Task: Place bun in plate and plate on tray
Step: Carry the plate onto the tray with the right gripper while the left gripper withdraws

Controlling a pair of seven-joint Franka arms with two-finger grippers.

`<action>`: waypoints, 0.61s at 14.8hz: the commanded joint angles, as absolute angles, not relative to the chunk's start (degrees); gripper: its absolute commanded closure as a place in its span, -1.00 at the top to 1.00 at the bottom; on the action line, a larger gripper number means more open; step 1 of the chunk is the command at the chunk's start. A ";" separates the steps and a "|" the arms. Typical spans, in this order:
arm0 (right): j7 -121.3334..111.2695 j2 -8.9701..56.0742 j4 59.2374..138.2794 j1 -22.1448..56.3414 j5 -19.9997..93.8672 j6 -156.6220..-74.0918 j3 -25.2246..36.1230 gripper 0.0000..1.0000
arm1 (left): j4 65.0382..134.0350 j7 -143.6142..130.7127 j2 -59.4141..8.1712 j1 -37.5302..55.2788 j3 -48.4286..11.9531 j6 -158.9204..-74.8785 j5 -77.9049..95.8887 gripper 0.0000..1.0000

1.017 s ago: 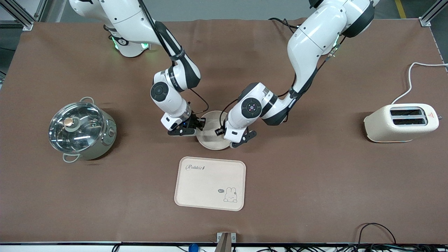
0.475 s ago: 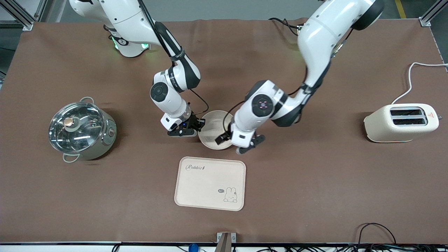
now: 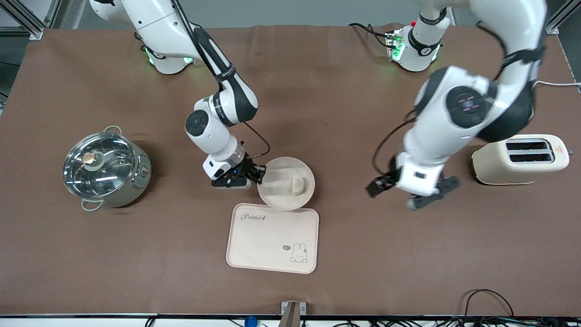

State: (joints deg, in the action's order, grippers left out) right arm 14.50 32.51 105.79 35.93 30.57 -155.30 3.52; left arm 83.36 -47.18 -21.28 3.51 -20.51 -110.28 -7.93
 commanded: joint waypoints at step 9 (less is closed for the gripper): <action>20.13 53.53 74.53 25.75 31.20 -144.14 3.08 -1.00 | 85.69 -6.09 -1.60 -11.78 -20.66 -88.70 -7.92 1.00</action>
State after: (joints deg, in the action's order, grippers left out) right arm 19.16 52.15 78.15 26.65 30.62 -145.97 3.67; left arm 83.52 -11.24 -5.58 -10.50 -20.43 -91.29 -8.36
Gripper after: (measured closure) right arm 0.956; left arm 0.000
